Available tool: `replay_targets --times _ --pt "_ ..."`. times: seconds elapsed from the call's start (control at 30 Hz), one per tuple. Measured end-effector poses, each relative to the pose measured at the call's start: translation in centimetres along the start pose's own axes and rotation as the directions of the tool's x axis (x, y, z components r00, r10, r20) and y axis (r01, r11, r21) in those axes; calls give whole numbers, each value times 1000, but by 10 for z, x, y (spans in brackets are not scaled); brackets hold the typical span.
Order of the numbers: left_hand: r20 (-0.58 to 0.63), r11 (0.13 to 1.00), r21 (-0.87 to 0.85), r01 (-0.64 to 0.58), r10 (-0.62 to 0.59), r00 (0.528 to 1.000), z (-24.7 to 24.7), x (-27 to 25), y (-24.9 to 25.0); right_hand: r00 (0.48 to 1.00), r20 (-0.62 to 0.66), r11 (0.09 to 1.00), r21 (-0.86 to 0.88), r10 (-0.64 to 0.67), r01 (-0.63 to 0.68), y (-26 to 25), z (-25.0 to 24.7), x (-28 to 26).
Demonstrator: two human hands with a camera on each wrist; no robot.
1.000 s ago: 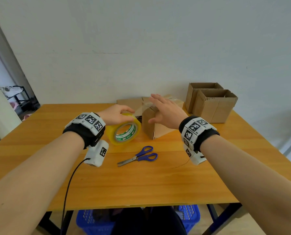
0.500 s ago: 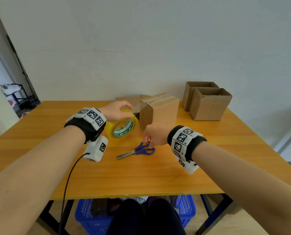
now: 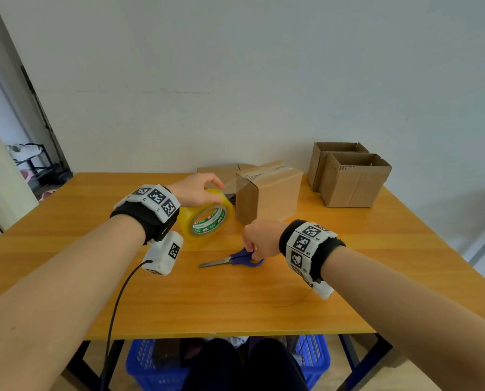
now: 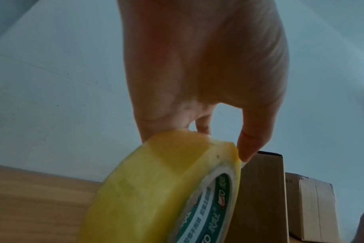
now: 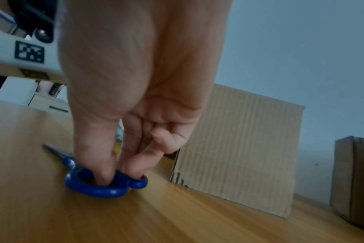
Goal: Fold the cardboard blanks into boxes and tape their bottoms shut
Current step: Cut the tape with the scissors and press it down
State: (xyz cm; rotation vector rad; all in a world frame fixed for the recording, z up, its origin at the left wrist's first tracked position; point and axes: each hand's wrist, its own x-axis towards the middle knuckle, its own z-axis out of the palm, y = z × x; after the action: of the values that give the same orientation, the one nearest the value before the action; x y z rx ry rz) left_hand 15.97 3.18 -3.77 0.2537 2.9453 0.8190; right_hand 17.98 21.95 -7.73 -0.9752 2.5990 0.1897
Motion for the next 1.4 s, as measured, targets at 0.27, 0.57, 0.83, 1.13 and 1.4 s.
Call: replay_targets --times 0.27,0.57,0.83,1.13,1.4 --pt "15 995 -83 46 -45 999 -1 5 3 997 3 741 669 80 -62 41 -15 -30" --pt "-46 998 -35 47 -48 998 -1 9 5 985 164 218 961 45 -170 59 -14 -39" --pt "-55 998 -43 43 -46 997 -3 8 2 988 108 191 973 111 -128 60 -22 -28" --pt "-40 995 -51 90 -92 995 -2 10 4 992 23 234 971 126 -52 58 -30 -18" --pt "-41 994 -46 98 -100 994 0 9 5 991 -64 250 968 117 33 61 -30 -20"
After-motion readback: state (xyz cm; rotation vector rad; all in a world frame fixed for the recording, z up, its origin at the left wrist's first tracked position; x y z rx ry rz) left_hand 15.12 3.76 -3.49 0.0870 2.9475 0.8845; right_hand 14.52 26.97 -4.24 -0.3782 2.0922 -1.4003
